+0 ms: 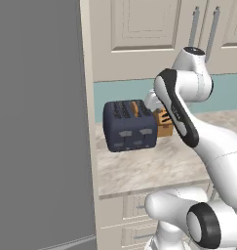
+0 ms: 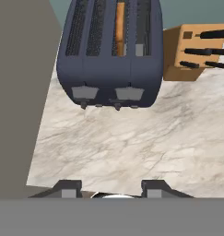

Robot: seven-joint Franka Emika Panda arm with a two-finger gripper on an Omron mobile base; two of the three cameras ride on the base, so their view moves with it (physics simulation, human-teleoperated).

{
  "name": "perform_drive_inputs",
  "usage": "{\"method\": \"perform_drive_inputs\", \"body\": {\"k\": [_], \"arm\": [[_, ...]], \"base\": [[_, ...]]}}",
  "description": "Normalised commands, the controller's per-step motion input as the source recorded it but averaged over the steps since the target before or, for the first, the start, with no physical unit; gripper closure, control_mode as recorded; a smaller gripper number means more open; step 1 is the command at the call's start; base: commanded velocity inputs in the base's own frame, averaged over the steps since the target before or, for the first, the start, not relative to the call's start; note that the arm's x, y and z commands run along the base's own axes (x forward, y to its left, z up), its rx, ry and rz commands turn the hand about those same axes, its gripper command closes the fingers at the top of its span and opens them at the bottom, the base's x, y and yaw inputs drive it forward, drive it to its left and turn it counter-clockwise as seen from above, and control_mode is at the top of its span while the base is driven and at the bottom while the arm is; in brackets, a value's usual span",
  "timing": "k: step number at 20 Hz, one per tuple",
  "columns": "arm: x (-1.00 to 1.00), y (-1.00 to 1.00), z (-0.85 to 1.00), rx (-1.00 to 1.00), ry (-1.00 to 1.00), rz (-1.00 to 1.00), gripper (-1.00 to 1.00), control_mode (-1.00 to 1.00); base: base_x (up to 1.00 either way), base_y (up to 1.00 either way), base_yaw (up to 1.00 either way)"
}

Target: Start the toaster. Once the lever pops up, take the bread to the plate on the dining counter.

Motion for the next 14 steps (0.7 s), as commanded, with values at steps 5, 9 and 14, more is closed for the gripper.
{"method": "perform_drive_inputs", "body": {"k": [5,9,14], "arm": [[-0.02,-0.02,-0.02,0.00,-0.03,0.00,-1.00,-1.00],[-0.03,-0.29,-0.20,0.00,0.00,-0.01,-1.00,-1.00],[0.00,-0.30,-0.31,0.00,0.00,-0.01,-1.00,-1.00]], "base": [[0.00,0.00,0.00],[0.00,0.00,0.00],[0.00,0.00,0.00]]}}
